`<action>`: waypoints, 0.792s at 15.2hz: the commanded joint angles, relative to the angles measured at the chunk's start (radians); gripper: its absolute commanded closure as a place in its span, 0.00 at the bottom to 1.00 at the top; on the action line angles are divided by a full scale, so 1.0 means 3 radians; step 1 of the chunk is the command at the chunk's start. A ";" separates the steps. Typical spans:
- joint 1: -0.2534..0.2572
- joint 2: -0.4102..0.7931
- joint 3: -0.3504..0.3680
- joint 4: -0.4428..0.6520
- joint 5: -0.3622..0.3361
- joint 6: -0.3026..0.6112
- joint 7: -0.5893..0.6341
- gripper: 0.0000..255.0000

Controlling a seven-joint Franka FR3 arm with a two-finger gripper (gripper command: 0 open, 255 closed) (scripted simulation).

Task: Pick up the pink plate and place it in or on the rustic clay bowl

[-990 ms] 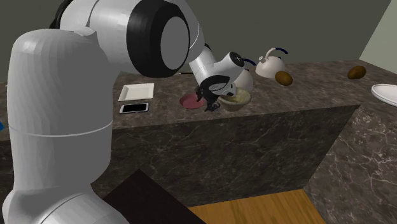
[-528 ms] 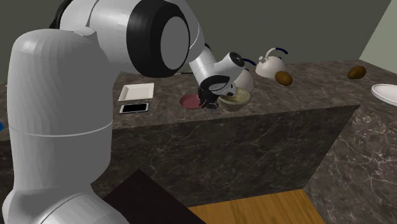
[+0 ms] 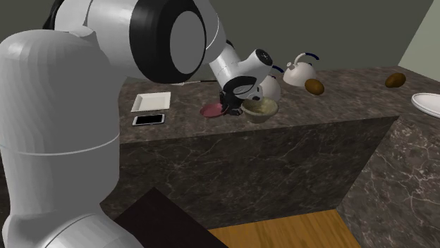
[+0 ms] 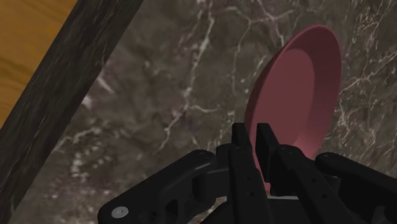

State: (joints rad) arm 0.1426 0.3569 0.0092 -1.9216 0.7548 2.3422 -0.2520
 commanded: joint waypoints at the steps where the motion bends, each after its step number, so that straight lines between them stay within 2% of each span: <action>1: 0.0009 -0.0055 -0.0010 0.0008 -0.0037 -0.0048 0.0058 1.00; 12: 0.0023 -0.0310 -0.0066 0.0133 -0.0234 -0.0363 0.0345 1.00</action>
State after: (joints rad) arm 0.1503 0.2709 -0.0087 -1.8845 0.6891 2.2427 -0.1543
